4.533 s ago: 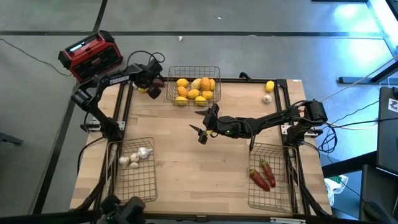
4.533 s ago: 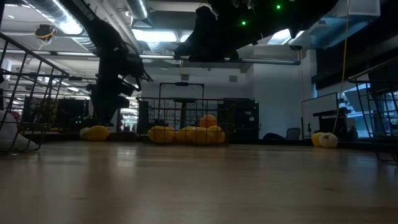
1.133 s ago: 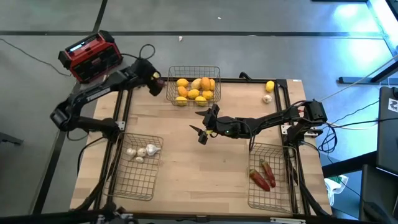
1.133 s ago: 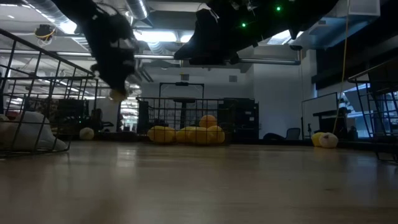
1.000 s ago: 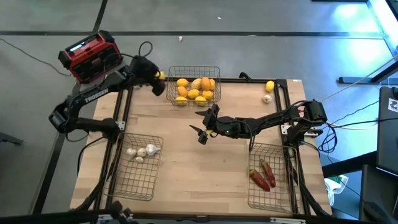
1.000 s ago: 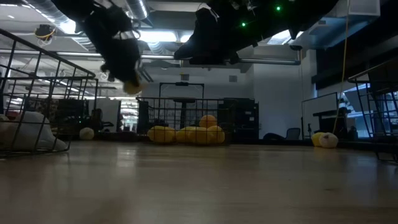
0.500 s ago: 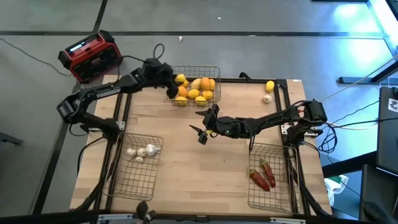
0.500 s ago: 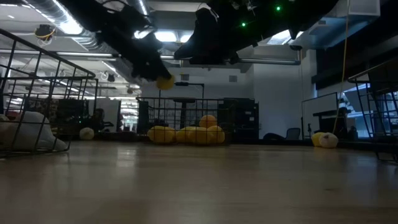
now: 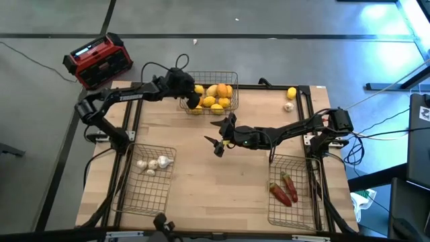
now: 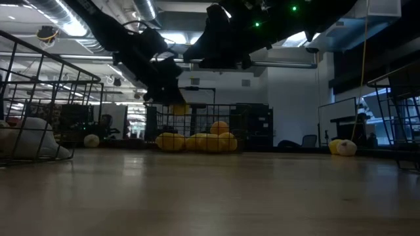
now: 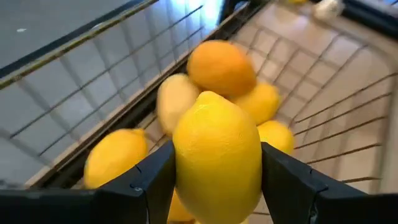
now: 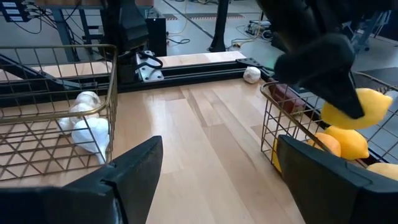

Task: Sort produce into baskets
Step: Put the lemon into the top wire basket, then put the chili bell pepper into the bottom right wire basket

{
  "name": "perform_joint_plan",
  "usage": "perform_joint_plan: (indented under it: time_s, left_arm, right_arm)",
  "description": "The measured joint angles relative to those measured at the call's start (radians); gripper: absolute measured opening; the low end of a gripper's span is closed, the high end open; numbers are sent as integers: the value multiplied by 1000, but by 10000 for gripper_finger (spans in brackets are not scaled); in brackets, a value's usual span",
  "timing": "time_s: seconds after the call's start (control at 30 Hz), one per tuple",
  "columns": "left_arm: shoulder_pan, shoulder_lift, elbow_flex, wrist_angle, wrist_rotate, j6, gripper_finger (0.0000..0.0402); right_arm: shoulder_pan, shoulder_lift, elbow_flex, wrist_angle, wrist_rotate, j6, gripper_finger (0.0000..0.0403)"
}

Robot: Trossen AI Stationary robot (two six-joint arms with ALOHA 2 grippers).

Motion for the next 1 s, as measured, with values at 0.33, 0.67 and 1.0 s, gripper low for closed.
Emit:
perform_joint_plan:
  time_s: [0.33,0.67,1.0]
  left_arm:
    - [-1,0,0,-26,-188,-19,219]
    - [-5,-28,0,-52,-188,1,267]
    - [2,-260,16,-308,-273,89,268]
  right_arm:
    - [0,0,0,0,1,0,310]
    - [0,0,0,-4,0,0,310]
    - [0,0,0,-6,0,-1,310]
